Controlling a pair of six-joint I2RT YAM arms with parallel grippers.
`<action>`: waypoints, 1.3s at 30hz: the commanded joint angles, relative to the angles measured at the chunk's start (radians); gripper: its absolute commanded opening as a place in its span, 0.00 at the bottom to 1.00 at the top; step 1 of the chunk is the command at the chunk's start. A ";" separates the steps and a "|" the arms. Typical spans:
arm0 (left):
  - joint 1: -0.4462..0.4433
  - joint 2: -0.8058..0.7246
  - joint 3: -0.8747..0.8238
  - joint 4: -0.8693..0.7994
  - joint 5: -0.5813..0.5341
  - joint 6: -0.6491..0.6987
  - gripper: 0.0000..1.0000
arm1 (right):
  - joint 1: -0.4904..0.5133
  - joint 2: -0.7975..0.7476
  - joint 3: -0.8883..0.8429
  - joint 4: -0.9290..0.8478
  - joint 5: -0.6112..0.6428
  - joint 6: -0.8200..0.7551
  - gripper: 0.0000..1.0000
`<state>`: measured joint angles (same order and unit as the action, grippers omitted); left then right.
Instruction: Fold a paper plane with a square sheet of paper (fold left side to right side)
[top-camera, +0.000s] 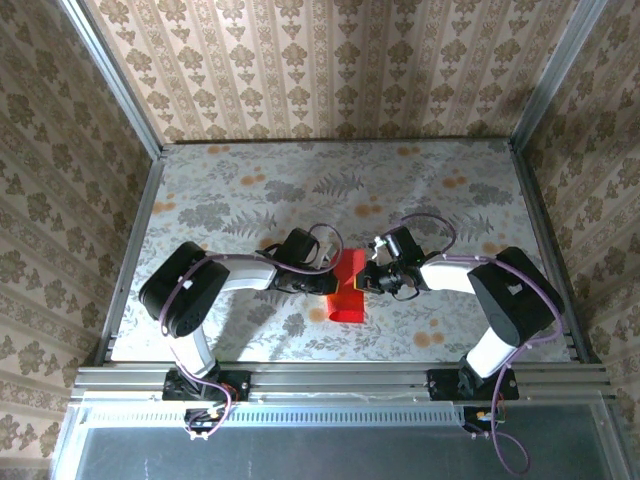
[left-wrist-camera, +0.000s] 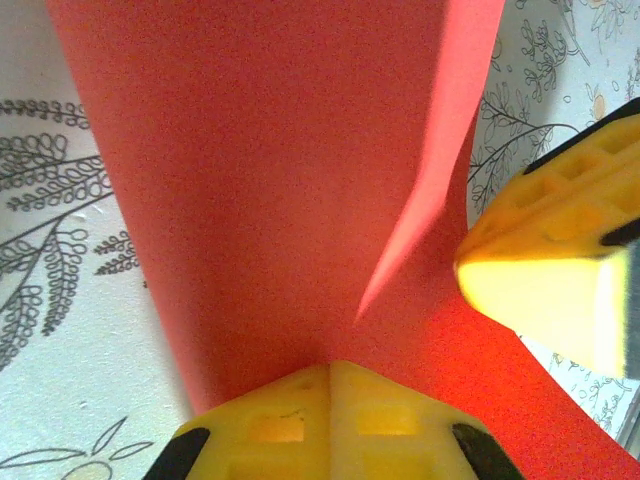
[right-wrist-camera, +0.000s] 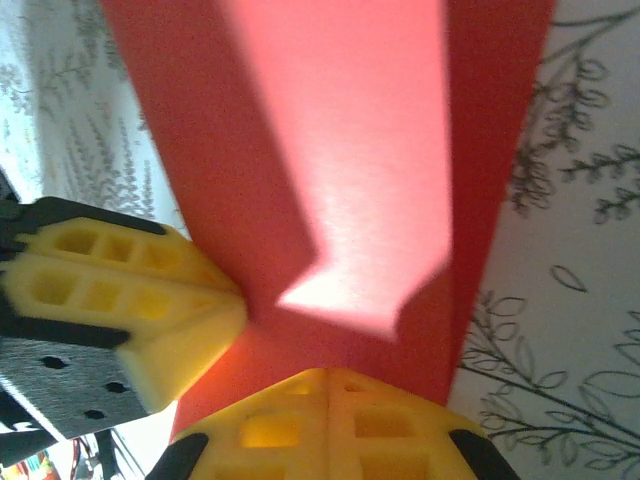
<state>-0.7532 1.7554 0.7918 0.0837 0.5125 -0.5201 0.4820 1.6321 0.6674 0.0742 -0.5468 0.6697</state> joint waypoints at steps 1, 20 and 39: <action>-0.008 0.026 -0.024 -0.010 -0.005 -0.007 0.00 | 0.010 -0.019 0.033 0.032 -0.007 0.025 0.00; -0.008 0.000 -0.055 0.015 0.026 -0.024 0.00 | 0.052 0.213 0.151 -0.024 0.028 0.006 0.00; -0.069 -0.195 -0.239 -0.035 0.048 -0.067 0.00 | 0.037 0.268 0.148 -0.144 0.107 -0.036 0.00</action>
<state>-0.8047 1.5883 0.5873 0.1184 0.5289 -0.5579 0.5236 1.8286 0.8425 0.0662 -0.5552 0.6575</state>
